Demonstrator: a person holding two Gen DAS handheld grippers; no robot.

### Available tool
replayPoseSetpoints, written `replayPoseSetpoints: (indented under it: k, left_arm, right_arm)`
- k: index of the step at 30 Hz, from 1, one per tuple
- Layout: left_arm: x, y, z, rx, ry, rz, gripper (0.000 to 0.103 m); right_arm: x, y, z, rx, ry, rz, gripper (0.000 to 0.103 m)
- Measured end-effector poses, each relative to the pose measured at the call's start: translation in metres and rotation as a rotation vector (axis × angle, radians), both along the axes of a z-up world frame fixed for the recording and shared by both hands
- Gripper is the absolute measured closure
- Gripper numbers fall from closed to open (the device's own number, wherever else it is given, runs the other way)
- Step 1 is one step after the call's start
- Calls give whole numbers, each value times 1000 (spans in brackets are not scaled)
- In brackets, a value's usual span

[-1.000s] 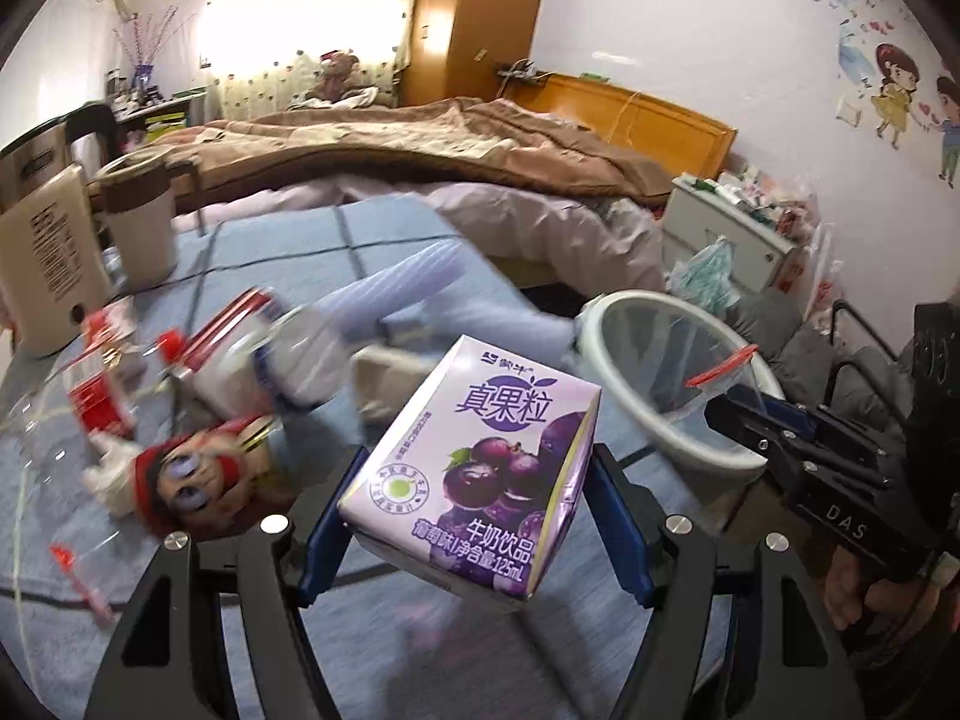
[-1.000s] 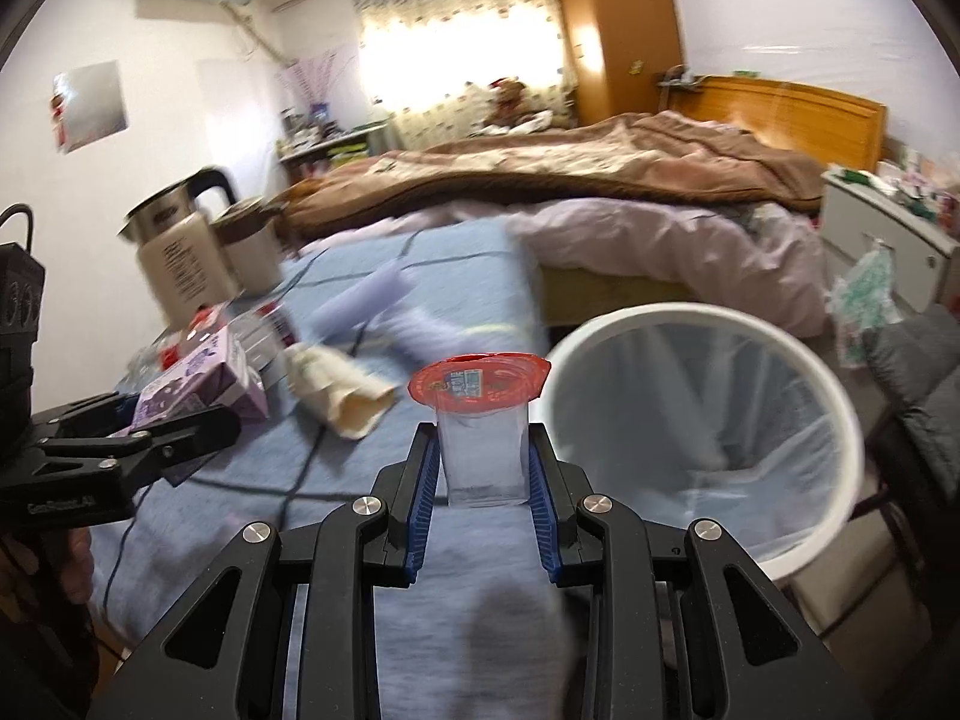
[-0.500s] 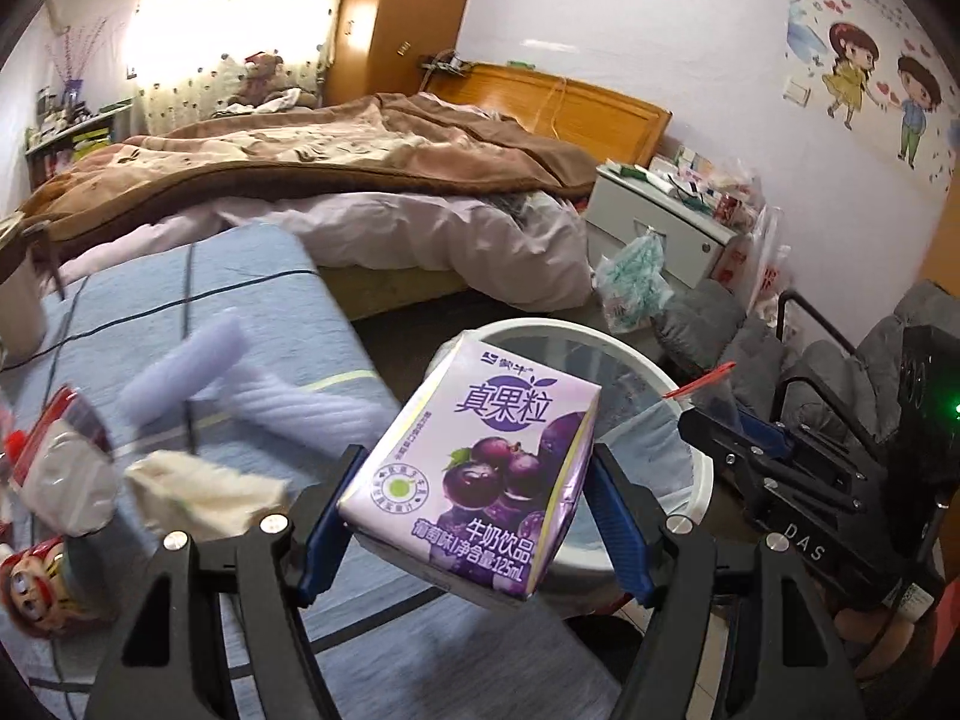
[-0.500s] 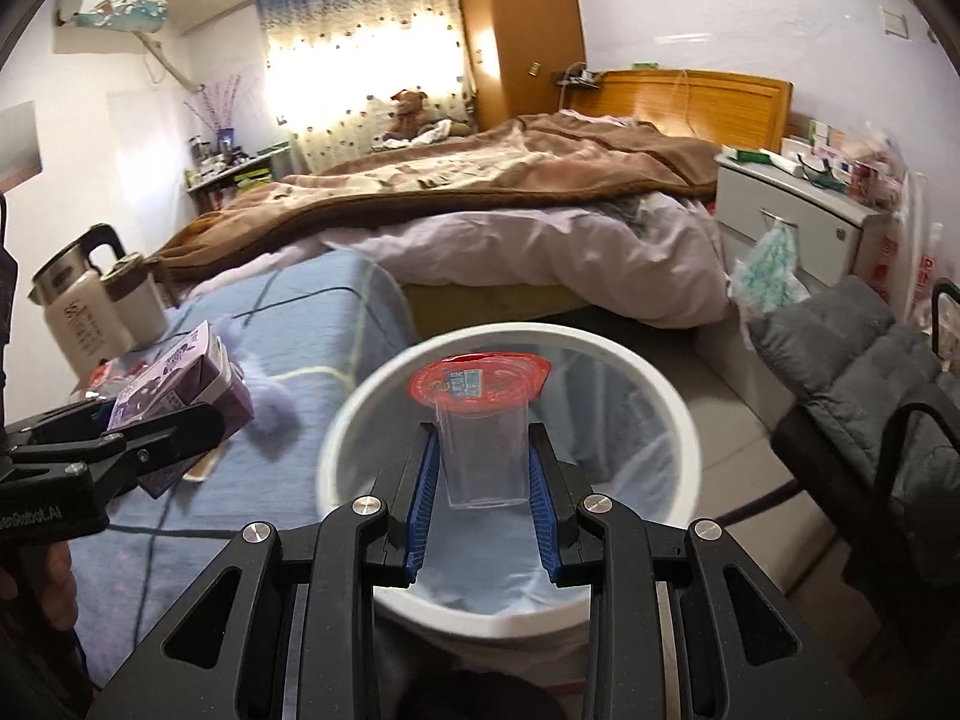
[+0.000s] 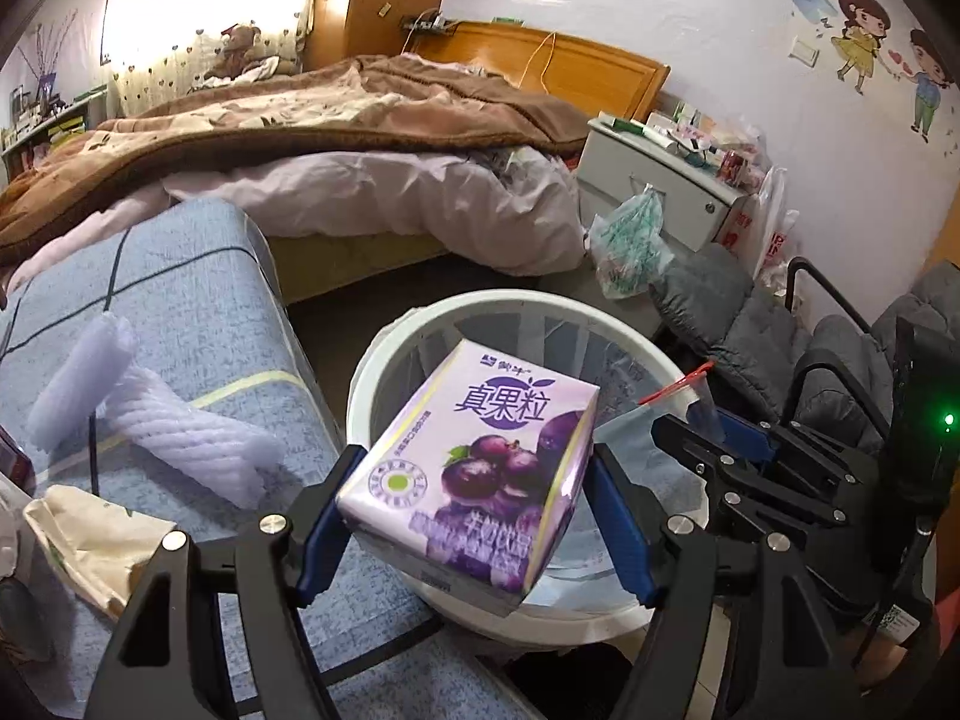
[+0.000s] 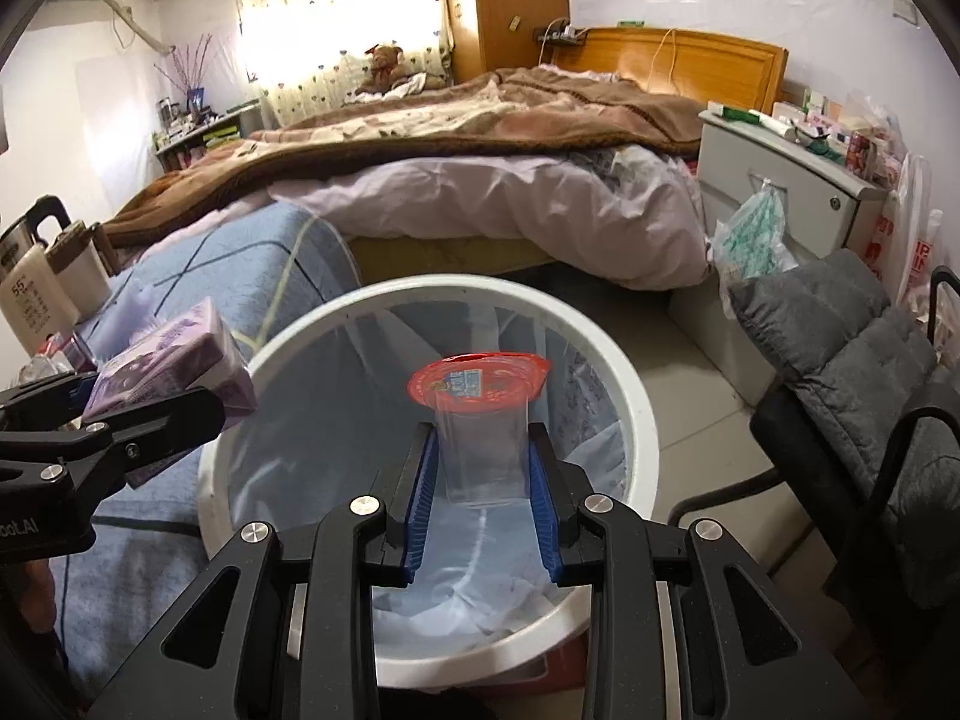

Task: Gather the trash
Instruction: 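Carry both items over the mesh trash bin and open both tools to drop them, then grasp the red-lidded jelly cup with the left tool while the right tool reaches the beige paper pouch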

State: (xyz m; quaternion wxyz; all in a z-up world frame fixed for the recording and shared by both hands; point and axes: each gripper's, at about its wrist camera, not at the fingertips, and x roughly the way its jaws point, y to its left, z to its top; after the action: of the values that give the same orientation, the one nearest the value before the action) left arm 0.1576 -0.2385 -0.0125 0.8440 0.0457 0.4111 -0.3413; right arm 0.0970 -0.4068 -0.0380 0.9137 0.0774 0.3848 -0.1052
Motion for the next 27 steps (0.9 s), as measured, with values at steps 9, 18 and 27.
replayPoseSetpoints:
  k: [9, 18, 27]
  left_arm:
    - [-2, 8, 1, -25, 6, 11, 24]
    - [-15, 44, 20, -56, -51, 65, 23]
    - [-28, 108, 31, -75, -99, 180, 21]
  right_arm:
    - [-2, 1, -7, 12, 6, -9, 45]
    - [-15, 22, 11, 27, -57, 11, 45]
    - [-16, 65, 27, 48, -119, 111, 45]
